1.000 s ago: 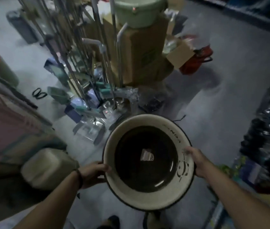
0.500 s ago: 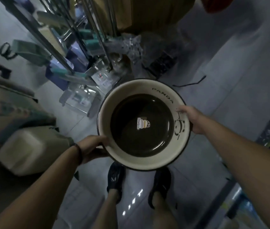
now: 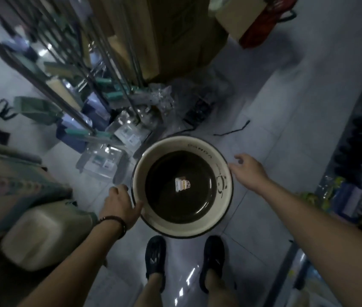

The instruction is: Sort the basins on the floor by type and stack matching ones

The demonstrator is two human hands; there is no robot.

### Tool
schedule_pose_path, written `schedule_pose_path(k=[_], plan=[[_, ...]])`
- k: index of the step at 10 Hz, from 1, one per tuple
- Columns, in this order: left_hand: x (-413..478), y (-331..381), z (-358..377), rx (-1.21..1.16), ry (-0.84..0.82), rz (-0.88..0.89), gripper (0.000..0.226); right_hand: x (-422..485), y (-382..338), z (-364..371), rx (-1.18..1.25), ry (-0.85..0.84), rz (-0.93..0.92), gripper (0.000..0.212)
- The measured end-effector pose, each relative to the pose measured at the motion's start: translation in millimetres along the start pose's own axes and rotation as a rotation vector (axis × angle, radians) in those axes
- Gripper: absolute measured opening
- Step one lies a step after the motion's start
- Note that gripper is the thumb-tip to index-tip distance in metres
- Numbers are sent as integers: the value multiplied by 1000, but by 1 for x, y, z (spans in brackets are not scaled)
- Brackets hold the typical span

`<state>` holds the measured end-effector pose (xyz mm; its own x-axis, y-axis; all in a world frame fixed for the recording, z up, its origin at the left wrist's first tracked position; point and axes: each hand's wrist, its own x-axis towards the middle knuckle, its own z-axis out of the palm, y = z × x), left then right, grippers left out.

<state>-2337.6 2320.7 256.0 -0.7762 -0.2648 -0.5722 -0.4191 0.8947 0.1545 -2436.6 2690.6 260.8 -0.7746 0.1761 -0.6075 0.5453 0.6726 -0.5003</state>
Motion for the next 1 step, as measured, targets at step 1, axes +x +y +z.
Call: schedule_pose_path(k=[1], plan=[[-19,29,-43,-26,-7,189,40,-43,-11,-34,65,96,-50,53]])
